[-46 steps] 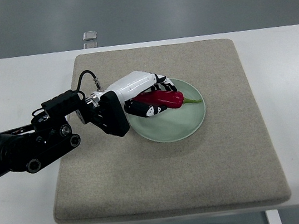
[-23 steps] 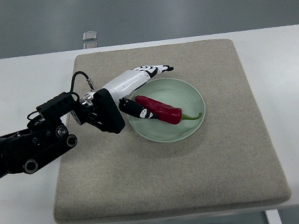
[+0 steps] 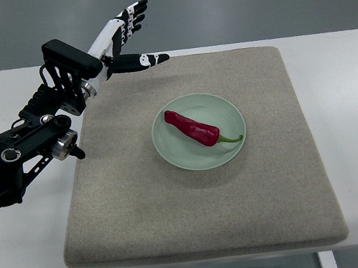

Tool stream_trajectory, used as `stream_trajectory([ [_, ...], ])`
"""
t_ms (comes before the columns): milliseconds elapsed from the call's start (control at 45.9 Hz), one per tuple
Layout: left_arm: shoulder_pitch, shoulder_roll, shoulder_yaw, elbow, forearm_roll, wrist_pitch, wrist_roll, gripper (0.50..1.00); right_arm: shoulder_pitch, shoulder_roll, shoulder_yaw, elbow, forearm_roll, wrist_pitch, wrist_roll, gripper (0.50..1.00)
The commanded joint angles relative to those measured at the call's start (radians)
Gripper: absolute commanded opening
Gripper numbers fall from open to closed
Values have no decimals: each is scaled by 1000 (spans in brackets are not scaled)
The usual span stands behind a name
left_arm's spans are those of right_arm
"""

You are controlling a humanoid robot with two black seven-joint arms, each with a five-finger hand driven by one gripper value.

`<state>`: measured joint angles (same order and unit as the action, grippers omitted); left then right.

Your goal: Place red pepper on plate with left hand

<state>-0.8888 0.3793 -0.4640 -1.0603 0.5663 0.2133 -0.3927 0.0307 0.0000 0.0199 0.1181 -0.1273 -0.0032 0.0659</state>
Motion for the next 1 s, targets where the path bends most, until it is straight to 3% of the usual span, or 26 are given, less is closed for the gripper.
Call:
stream_trajectory([
  [0, 1, 0, -2, 40, -126, 0, 0, 992, 0, 0, 0, 0, 0, 0, 0, 928],
  [305, 56, -8, -96, 132, -509, -31, 0, 994, 0, 0, 0, 0, 0, 0, 0, 928],
  [610, 146, -11, -262, 163, -528, -138, 2, 1000, 0, 0, 0, 0, 0, 3, 0, 928],
  [980, 159, -42, -280, 195, -543, -215, 0, 1000, 0, 0, 2, 0, 2, 5, -1, 928],
])
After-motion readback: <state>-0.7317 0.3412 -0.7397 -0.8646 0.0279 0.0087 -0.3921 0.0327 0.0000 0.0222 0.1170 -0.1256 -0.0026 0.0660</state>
